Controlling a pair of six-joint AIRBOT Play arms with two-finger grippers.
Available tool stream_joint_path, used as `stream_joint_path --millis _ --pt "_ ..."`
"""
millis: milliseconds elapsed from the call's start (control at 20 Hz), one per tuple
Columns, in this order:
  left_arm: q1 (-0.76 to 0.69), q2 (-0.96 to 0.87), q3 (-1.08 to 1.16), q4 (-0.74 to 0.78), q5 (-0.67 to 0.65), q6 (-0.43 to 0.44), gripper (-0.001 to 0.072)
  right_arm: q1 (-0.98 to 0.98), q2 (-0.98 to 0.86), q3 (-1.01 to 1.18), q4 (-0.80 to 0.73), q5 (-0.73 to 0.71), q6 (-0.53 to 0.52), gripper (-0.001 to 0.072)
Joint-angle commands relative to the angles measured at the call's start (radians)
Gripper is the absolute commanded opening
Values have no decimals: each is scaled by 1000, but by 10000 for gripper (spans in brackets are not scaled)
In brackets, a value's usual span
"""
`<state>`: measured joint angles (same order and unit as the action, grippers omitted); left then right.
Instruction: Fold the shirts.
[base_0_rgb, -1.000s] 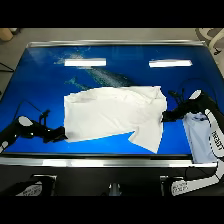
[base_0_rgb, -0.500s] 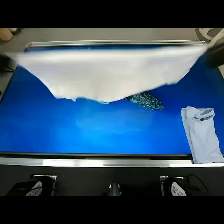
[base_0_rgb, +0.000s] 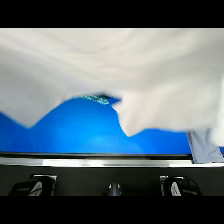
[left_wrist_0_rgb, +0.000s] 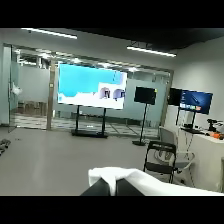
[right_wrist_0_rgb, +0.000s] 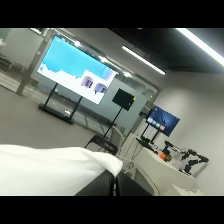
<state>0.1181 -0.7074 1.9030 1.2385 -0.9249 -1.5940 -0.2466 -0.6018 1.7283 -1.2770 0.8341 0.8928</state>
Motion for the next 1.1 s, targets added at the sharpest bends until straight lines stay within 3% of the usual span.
stream_joint_path --millis 0,200,300,400,500,600,850,1050 --pt "-1 -50 14 31 -75 -3 24 0 -21 5 -80 112 8 16" --pt "-2 -264 -65 10 -433 -13 25 0 -238 4 -93 503 90 16" --pt "-1 -363 -203 12 -446 45 25 0 -414 -8 -90 690 90 15" --pt "-1 -454 -373 11 -349 61 25 28 -589 -41 -77 719 78 15" --pt "-6 -554 -513 10 -264 45 25 105 -753 -63 -101 647 79 15" --pt "-10 -667 -558 8 -221 47 25 182 -904 -63 -115 489 84 15" --pt "-11 -877 -438 7 -48 76 25 230 -1092 -63 -102 100 217 16" --pt "-11 -1019 -274 7 40 76 25 230 -1122 -63 -134 -201 225 16"
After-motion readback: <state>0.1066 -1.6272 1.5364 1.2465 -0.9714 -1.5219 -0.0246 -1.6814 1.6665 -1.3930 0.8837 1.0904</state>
